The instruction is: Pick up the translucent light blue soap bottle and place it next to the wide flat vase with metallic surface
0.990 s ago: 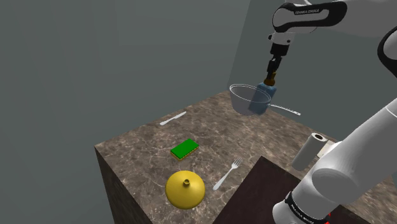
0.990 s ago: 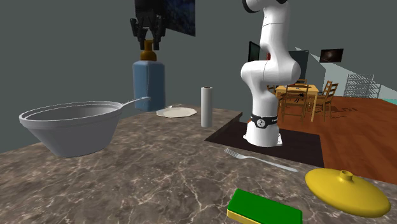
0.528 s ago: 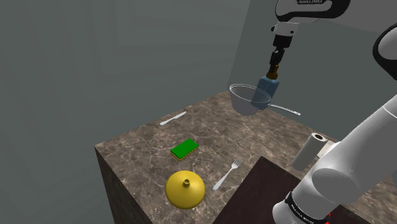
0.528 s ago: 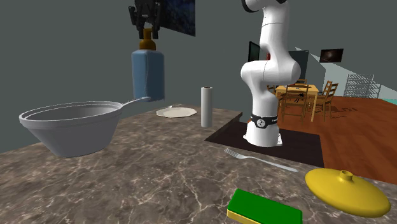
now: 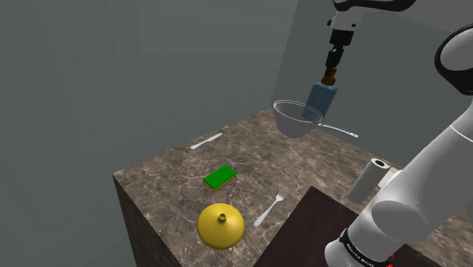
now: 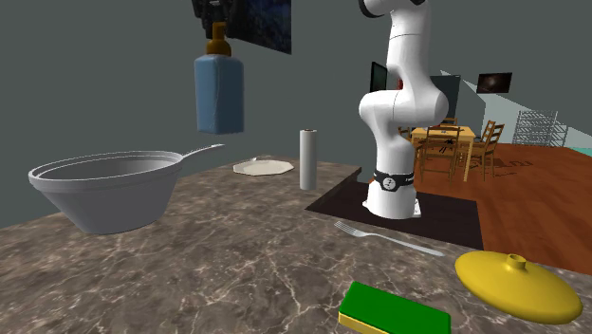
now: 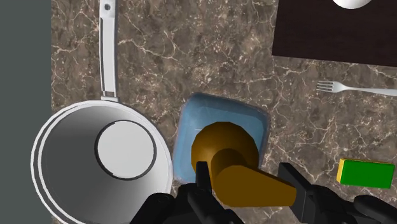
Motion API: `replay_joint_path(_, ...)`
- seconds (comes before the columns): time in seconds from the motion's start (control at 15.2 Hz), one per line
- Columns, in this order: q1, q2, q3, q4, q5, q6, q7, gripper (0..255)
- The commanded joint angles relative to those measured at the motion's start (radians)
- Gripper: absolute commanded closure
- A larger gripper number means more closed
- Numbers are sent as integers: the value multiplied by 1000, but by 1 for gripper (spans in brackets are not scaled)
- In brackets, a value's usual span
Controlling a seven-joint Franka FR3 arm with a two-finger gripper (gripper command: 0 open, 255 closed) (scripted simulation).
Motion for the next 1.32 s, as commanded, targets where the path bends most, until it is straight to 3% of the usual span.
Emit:
replay_joint_path(0.0,0,10,-1,41,4,-31,-6,255)
replay_joint_path(0.99,-32,169,-37,433,75,-278,-81,255)
replay_joint_path(1.25,49,38,36,254,15,-227,59,255)
